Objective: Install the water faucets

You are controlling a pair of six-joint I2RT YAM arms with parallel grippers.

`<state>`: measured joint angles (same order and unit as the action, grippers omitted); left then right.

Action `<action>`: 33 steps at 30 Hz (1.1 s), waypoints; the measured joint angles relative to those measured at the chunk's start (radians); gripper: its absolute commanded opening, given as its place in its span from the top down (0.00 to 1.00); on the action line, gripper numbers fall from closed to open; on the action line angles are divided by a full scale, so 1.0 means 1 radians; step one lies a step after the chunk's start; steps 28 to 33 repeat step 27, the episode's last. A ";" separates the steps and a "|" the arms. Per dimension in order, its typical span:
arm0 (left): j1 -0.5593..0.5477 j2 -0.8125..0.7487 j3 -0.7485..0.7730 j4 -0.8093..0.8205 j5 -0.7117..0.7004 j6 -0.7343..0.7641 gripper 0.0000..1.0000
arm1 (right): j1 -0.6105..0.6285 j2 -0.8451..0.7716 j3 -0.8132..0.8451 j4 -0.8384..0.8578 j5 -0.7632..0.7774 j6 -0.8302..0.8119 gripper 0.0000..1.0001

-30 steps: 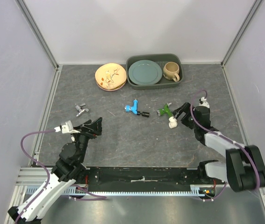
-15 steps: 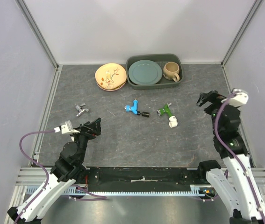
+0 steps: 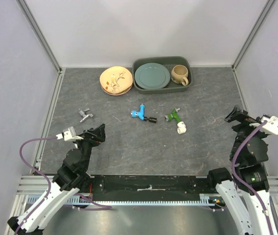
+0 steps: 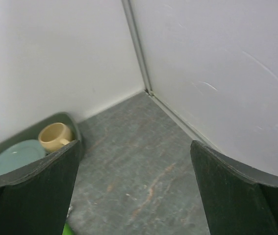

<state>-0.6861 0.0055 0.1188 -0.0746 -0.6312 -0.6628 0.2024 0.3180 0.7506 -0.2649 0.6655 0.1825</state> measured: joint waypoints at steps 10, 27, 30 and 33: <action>-0.007 0.000 0.003 -0.007 -0.032 -0.001 0.12 | 0.028 -0.163 -0.273 0.126 0.131 -0.121 0.02; -0.012 0.000 0.006 -0.027 -0.049 -0.001 0.13 | 0.029 -0.172 -0.332 0.254 0.138 -0.188 0.02; -0.012 0.000 0.006 -0.027 -0.049 -0.001 0.13 | 0.029 -0.172 -0.332 0.254 0.138 -0.188 0.02; -0.012 0.000 0.006 -0.027 -0.049 -0.001 0.13 | 0.029 -0.172 -0.332 0.254 0.138 -0.188 0.02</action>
